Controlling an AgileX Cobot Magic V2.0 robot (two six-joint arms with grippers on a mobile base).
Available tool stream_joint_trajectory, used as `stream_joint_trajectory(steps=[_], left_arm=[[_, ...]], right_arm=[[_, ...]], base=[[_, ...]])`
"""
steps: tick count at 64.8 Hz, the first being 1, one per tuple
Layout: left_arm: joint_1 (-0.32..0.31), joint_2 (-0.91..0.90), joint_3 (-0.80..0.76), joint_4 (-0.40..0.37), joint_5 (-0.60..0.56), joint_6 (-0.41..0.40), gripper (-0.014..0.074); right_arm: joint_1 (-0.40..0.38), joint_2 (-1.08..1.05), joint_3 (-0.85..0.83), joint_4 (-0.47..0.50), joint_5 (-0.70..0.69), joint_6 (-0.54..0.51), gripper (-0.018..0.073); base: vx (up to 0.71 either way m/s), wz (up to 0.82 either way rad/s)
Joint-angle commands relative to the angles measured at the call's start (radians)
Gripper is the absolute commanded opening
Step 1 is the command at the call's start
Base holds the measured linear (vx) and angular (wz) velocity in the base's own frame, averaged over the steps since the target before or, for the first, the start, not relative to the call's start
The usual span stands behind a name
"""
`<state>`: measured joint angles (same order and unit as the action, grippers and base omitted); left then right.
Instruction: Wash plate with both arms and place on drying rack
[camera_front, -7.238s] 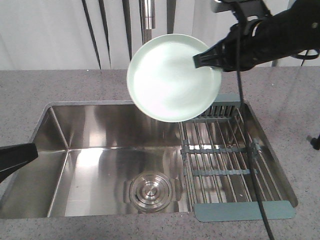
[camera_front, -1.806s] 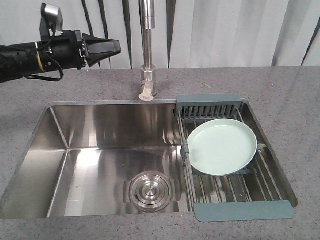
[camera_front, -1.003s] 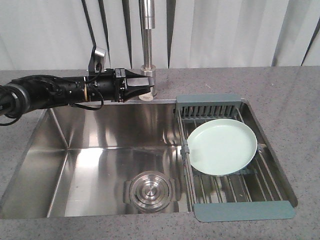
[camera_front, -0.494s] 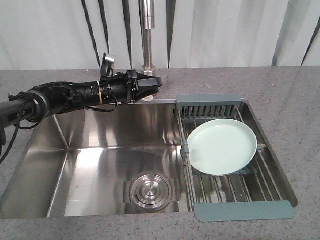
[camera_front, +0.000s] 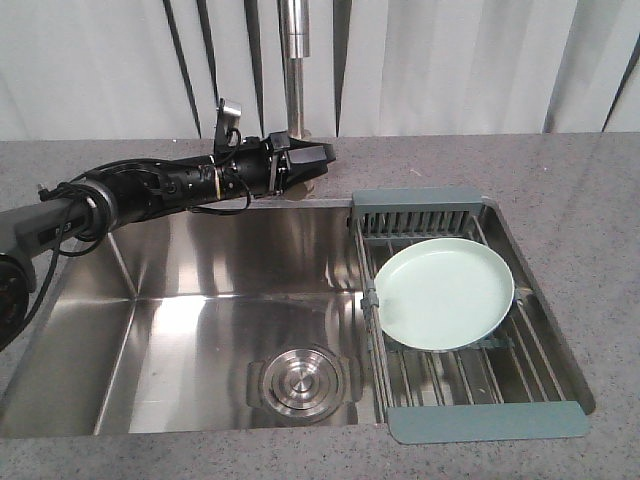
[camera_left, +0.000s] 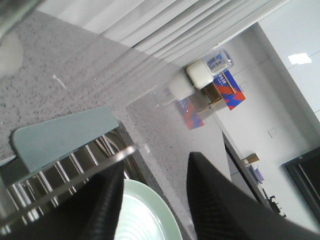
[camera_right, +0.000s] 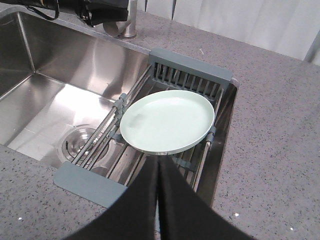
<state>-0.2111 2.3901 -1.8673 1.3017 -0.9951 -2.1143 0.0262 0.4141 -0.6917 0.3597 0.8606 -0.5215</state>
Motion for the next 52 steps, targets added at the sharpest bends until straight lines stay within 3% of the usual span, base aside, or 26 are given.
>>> stream_joint_trajectory(steps=[1,22,52], left_arm=[[0.006,-0.055,-0.077,-0.110,0.036,-0.001,0.0307],[0.007,-0.053,-0.184,-0.111,0.104,-0.001,0.0307],[0.033,-0.054,-0.184,-0.145,0.039,-0.001,0.0307]], right_arm=[[-0.007,0.008,-0.024,0.011,-0.059,0.000,-0.0006],[-0.007,0.008,-0.024,0.011,-0.057,0.000,-0.0006],[-0.007,0.008,-0.024,0.011,-0.044,0.000,-0.0006]], base=[[0.00,0.00],[0.00,0.00],[0.00,0.00]])
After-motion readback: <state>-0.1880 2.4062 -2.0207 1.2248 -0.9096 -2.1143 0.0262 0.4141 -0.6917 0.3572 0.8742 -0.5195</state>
